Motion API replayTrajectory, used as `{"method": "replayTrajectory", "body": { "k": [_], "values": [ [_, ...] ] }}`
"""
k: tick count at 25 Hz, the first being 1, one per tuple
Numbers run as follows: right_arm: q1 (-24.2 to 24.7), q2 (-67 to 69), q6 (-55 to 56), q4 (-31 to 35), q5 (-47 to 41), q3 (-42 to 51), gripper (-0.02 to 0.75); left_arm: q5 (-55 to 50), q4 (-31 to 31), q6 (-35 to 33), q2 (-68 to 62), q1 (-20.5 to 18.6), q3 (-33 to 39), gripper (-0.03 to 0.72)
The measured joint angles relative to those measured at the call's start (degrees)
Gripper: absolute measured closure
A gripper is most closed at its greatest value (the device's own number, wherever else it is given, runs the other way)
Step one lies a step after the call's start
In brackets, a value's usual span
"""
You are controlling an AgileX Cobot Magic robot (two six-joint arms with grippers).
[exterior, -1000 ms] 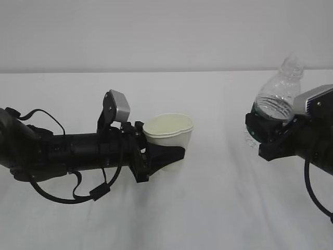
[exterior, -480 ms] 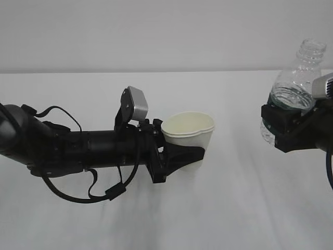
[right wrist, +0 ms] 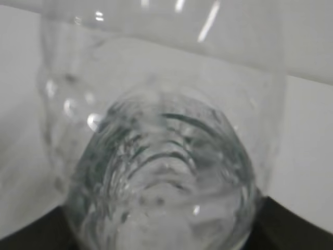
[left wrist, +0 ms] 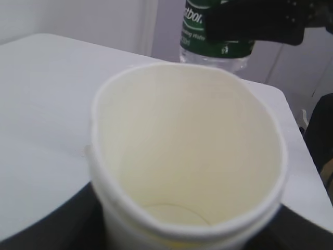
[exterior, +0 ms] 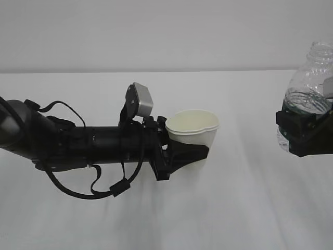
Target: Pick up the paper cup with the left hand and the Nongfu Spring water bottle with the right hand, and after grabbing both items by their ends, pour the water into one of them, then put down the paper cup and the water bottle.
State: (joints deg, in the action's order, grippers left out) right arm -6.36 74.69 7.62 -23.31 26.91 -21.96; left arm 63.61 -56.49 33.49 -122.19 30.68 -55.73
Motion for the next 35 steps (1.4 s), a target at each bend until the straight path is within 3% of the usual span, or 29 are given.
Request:
{"method": "replayTrajectory", "body": {
  "k": [8,31,35],
  "values": [
    [0.0,-1.93,0.13,0.0,-4.65,0.09,0.322,-4.53,-2.45,0.09,0.0,4.46,-3.62,0.258],
    [0.0,-3.32,-8.58,0.0,-14.94,-3.7,0.323,-7.39,-3.92,0.22,0.0,4.71,-4.16,0.259],
    [0.0,-4.06,-8.58,-2.62,-14.97,-4.54,0.323,-7.39,-3.93,0.22,0.0,4.71,-4.16,0.259]
  ]
}}
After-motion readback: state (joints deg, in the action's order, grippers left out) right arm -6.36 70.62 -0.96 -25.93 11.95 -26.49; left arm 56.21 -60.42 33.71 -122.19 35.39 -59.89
